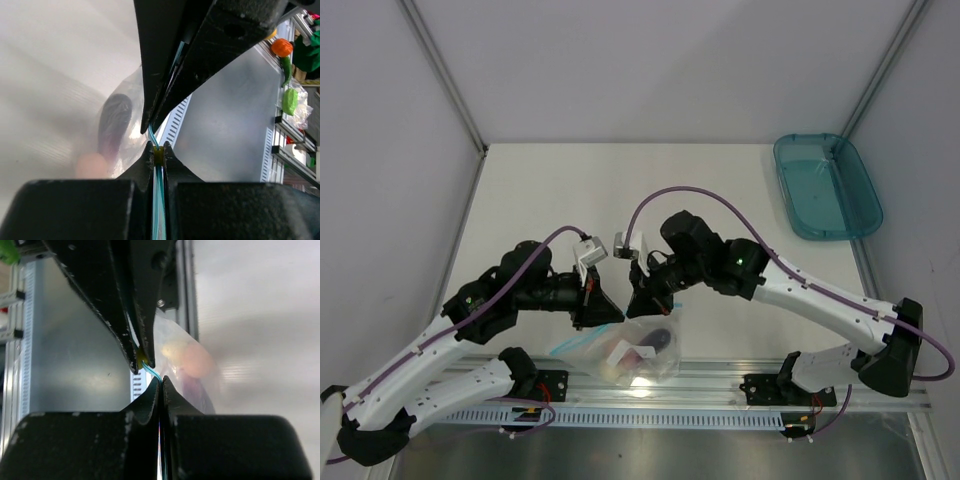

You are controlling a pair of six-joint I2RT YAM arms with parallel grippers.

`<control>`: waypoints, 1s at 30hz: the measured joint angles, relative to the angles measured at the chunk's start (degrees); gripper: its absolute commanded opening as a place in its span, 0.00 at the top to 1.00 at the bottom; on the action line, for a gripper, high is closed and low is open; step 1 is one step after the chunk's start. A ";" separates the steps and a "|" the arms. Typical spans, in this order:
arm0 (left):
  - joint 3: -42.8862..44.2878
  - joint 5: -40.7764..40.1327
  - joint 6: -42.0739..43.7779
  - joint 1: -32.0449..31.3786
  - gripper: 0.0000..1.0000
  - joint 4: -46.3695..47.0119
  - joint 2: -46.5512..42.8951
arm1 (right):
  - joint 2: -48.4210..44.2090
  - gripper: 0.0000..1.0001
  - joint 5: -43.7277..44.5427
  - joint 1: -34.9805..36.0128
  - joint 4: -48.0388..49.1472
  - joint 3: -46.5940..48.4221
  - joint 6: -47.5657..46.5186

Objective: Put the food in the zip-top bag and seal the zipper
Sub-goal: Zip the zipper food storage bag at the center of the board.

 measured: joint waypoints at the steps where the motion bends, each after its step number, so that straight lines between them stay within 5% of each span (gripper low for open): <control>1: 0.00 -0.70 0.02 0.07 1.00 -0.02 0.02 | -0.76 1.00 1.79 0.11 1.27 -1.03 1.25; 12: 0.00 -4.79 -0.02 0.24 1.00 0.42 0.04 | -8.48 1.00 13.22 -1.07 14.32 -12.57 12.85; 30: -0.96 -5.57 -0.09 0.22 0.99 2.23 -1.16 | -12.87 1.00 17.11 -6.91 16.28 -17.16 16.37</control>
